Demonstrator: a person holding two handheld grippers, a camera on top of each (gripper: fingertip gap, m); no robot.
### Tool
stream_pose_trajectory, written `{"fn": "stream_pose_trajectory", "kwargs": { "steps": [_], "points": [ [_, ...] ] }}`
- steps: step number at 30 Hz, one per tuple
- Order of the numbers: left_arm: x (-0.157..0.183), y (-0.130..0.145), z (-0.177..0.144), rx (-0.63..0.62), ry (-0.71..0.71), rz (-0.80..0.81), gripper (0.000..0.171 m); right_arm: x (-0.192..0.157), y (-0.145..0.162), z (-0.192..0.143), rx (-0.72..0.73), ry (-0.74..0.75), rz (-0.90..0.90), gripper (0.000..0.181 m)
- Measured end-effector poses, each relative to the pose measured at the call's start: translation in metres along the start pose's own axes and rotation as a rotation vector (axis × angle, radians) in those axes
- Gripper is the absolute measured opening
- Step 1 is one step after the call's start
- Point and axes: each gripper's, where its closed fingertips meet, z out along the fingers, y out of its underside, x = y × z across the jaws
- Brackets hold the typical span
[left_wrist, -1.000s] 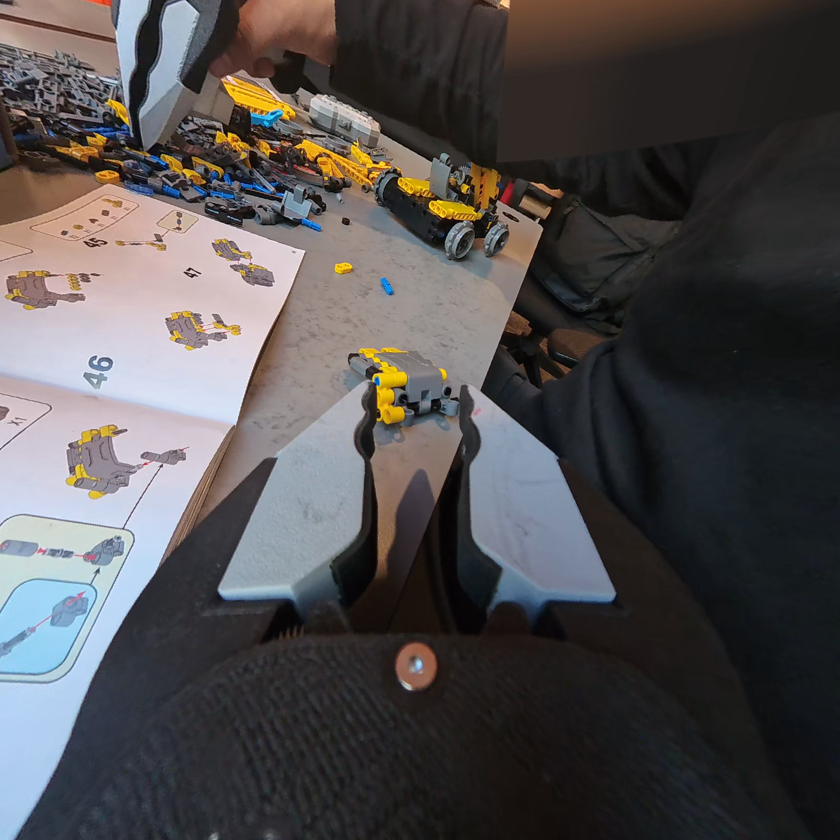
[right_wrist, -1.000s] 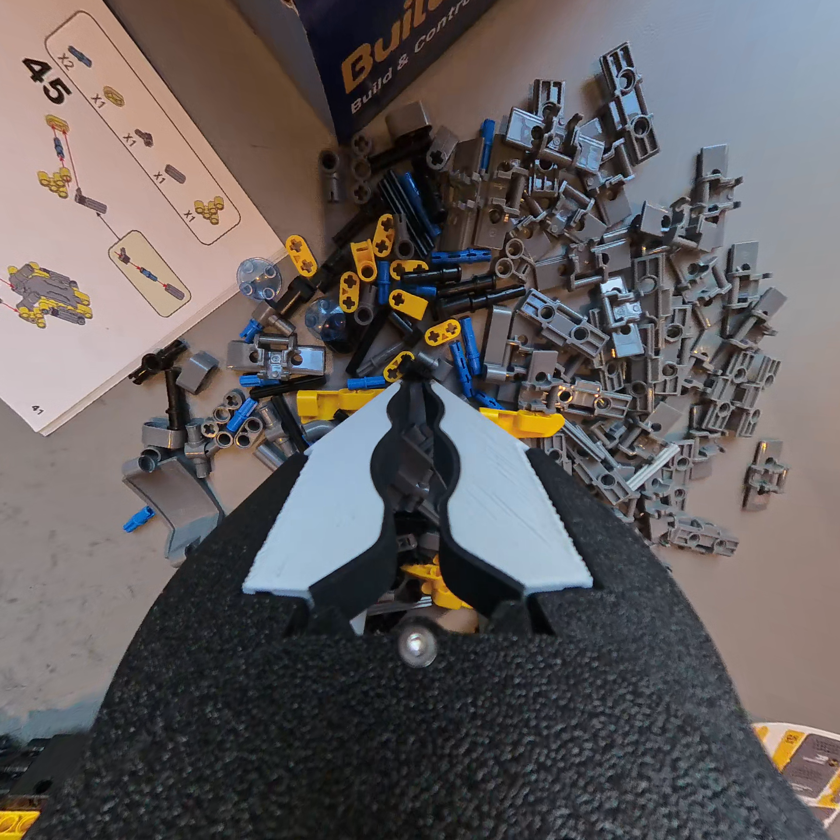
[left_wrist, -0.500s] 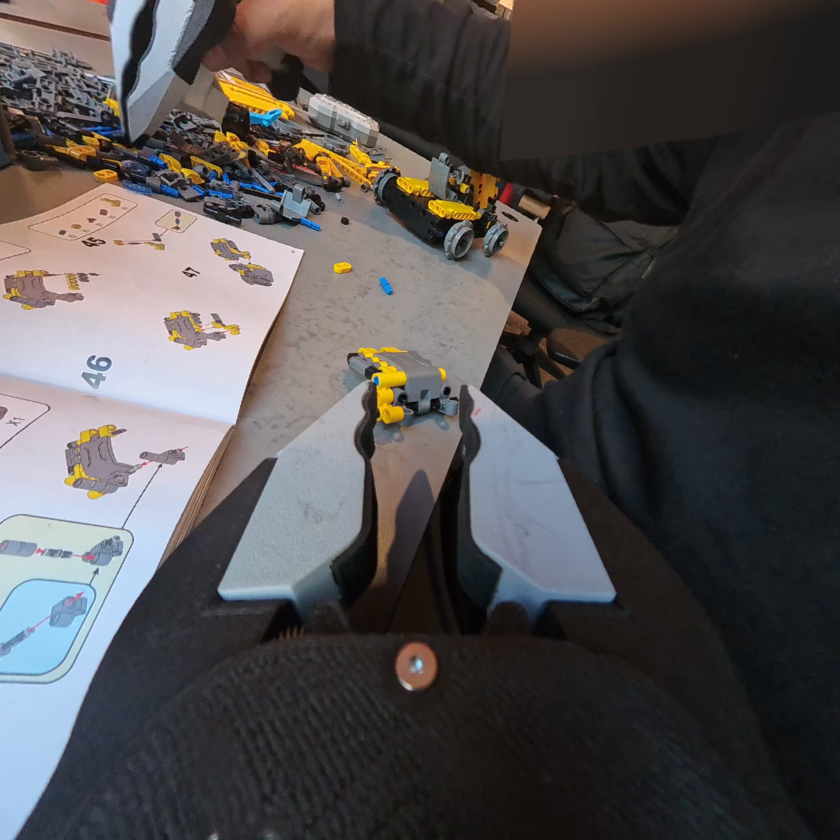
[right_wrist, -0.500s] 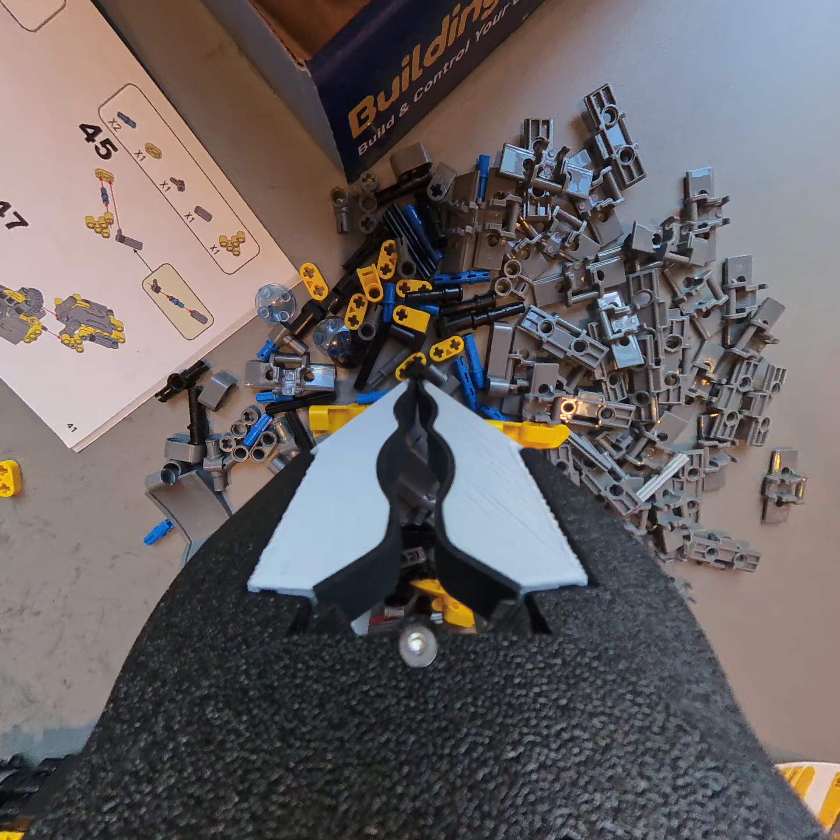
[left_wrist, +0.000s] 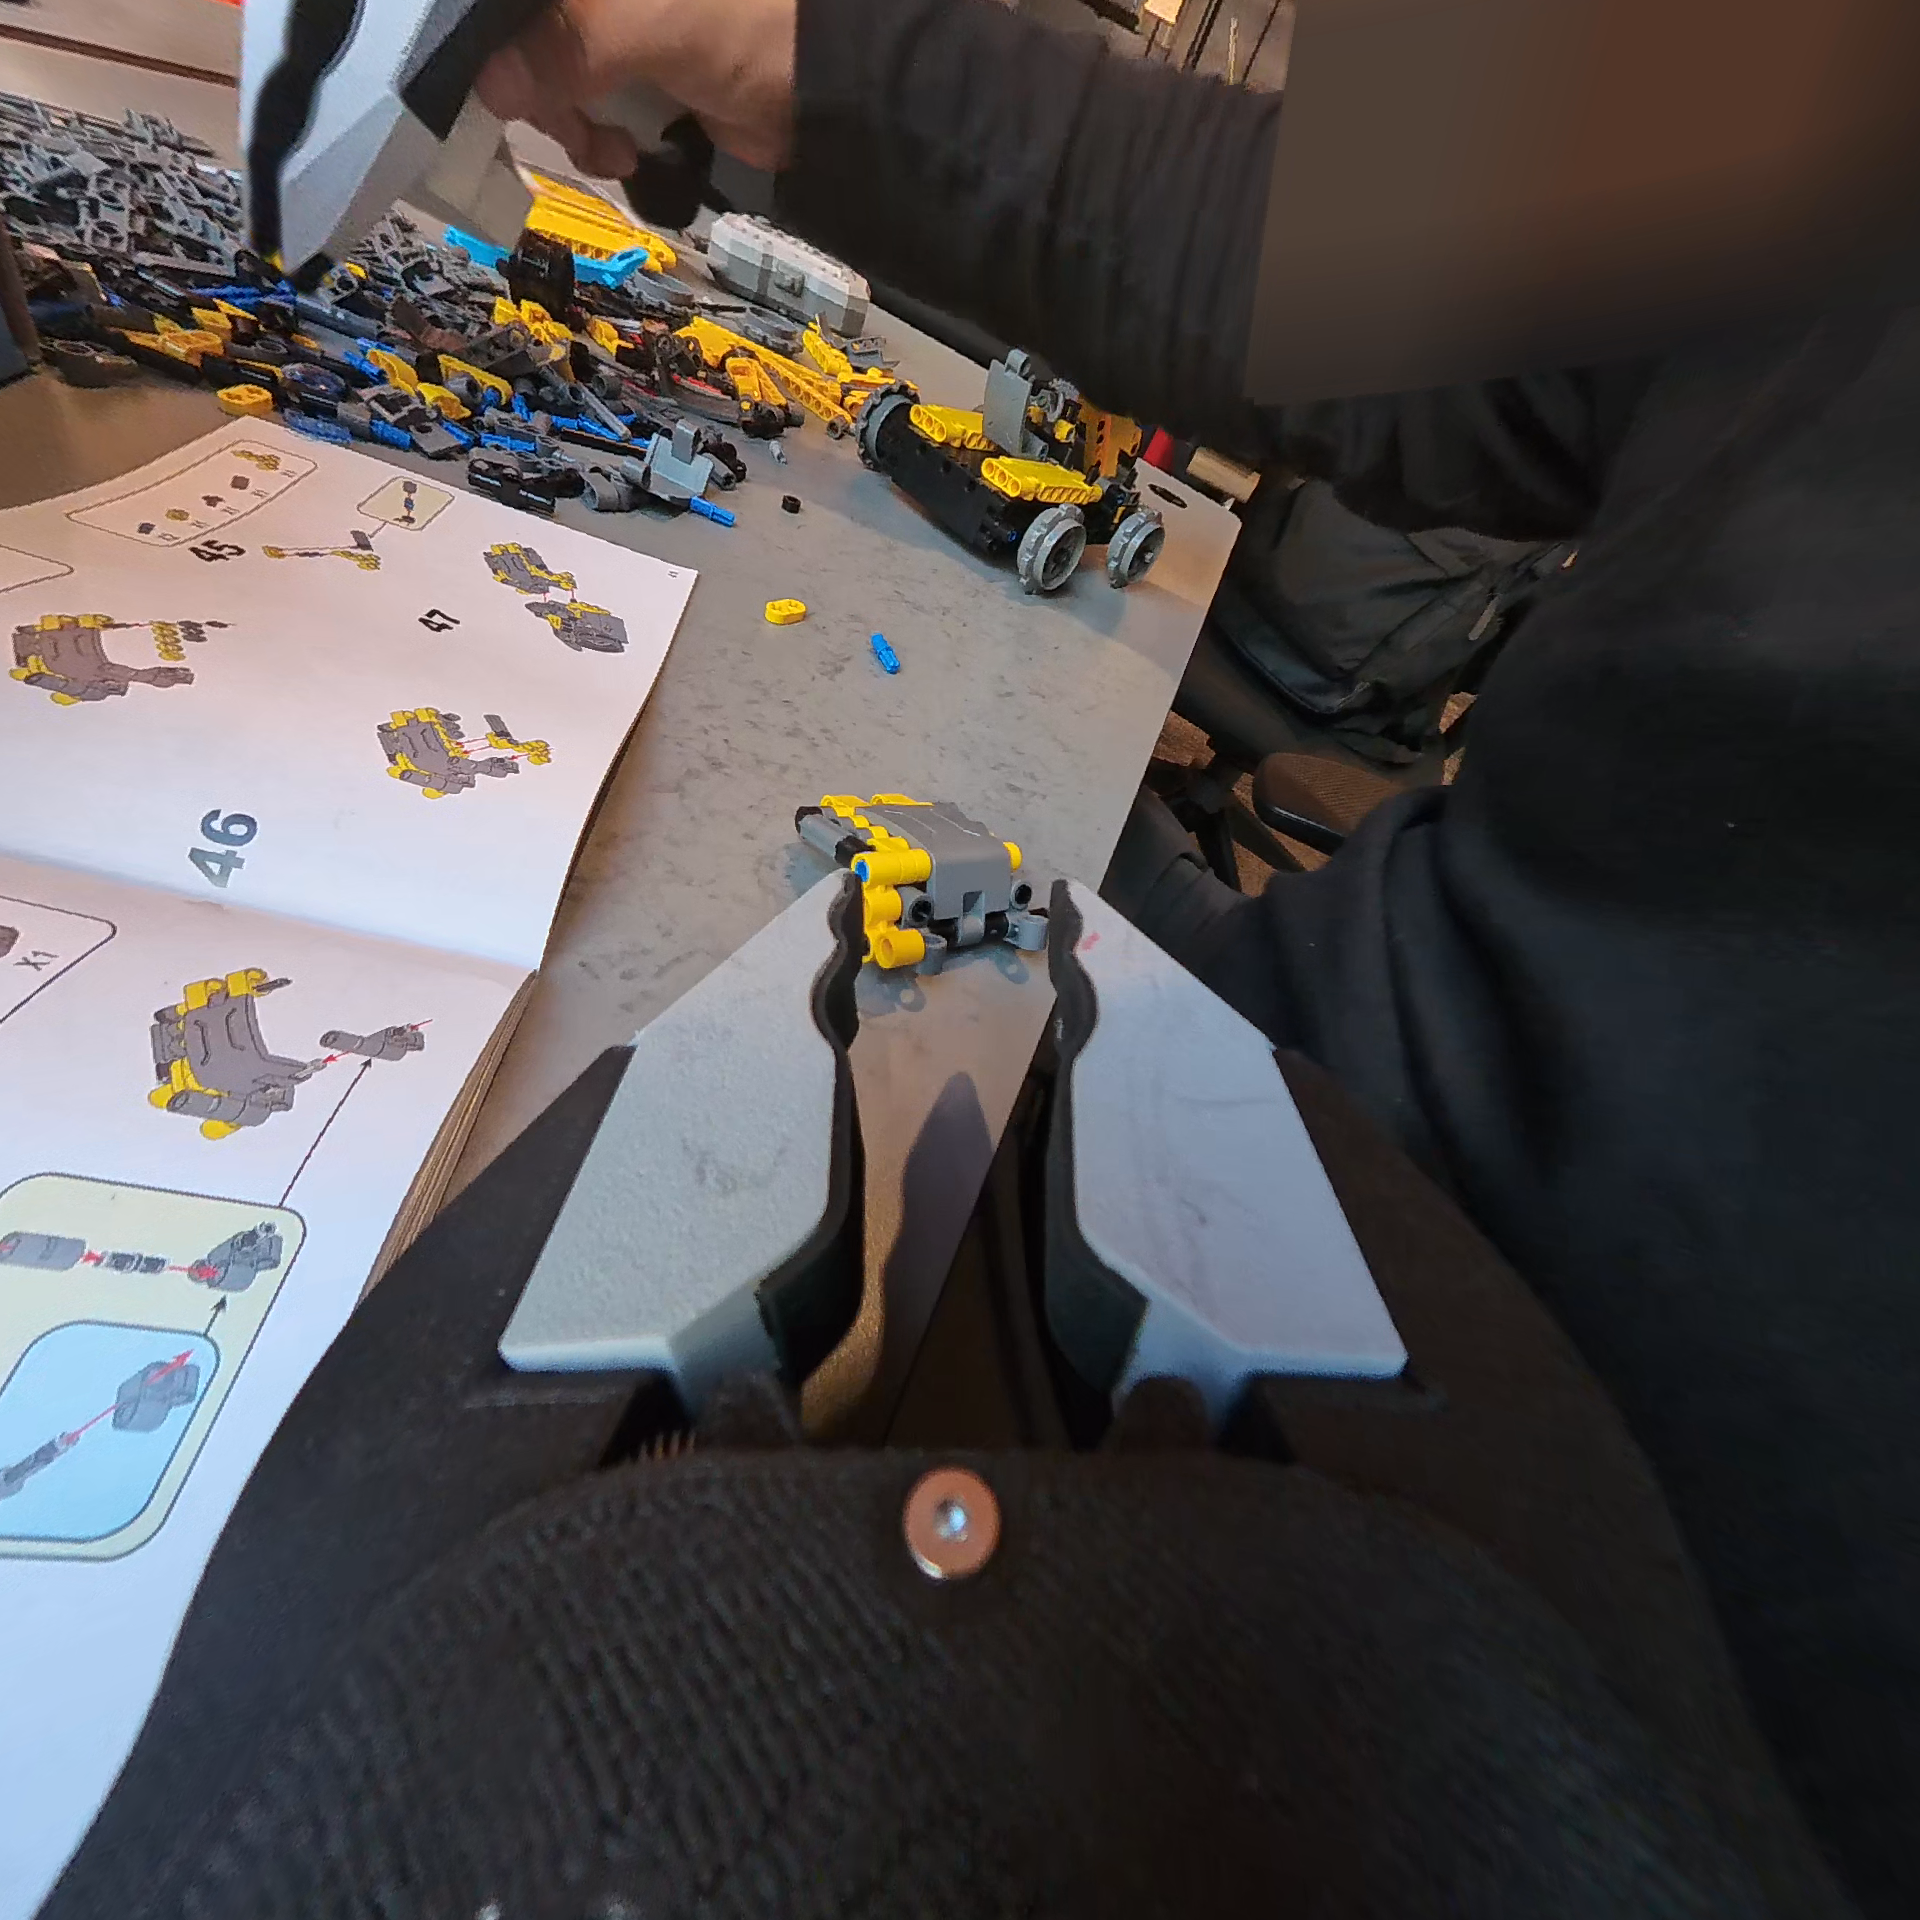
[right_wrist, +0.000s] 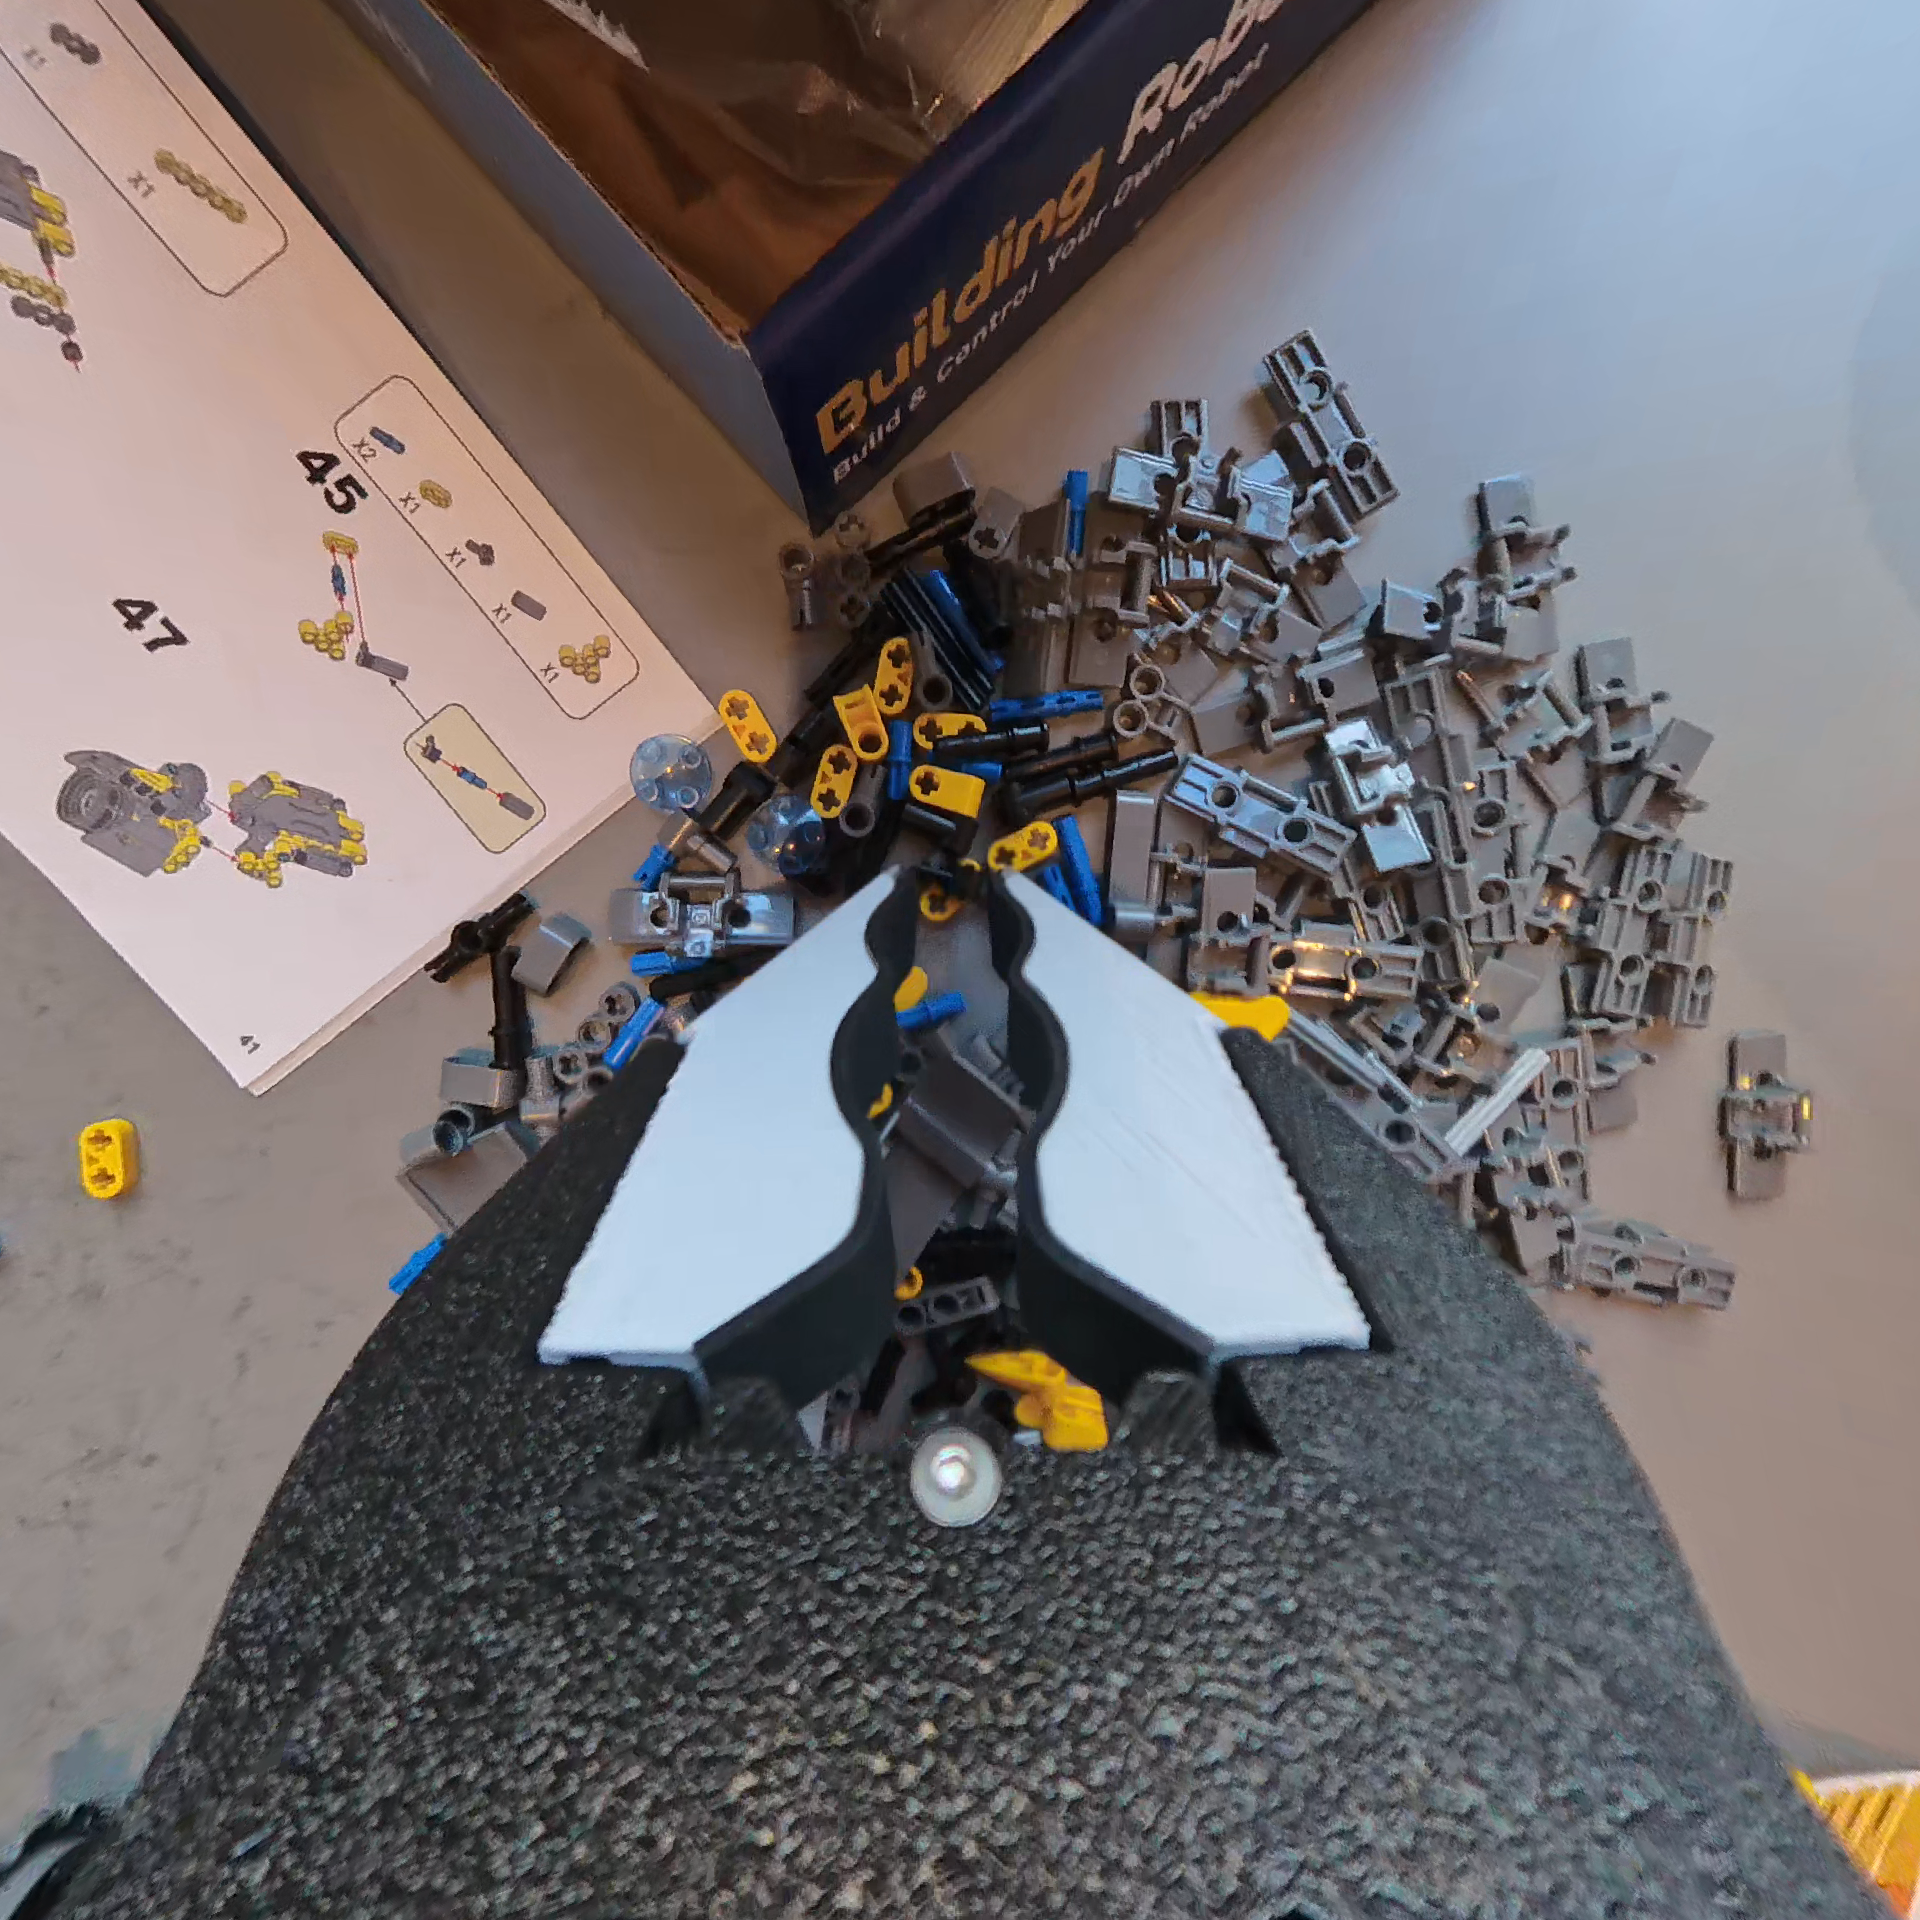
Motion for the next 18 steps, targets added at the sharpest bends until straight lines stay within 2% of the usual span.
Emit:
{"fn": "stream_pose_trajectory", "kwargs": {
  "steps": [2,6,18],
  "points": [
    [0.0,0.0,0.0,0.0,0.001,0.0,0.032,0.0,0.001,0.006,-0.016,-0.017,-0.004,0.015],
    [0.0,0.0,0.0,0.0,0.003,0.001,0.033,-0.003,0.001,0.013,-0.013,-0.064,0.015,0.003],
    [0.0,0.0,0.0,-0.001,0.003,0.0,0.033,-0.006,0.007,-0.011,0.009,-0.024,0.01,0.0]
  ]
}}
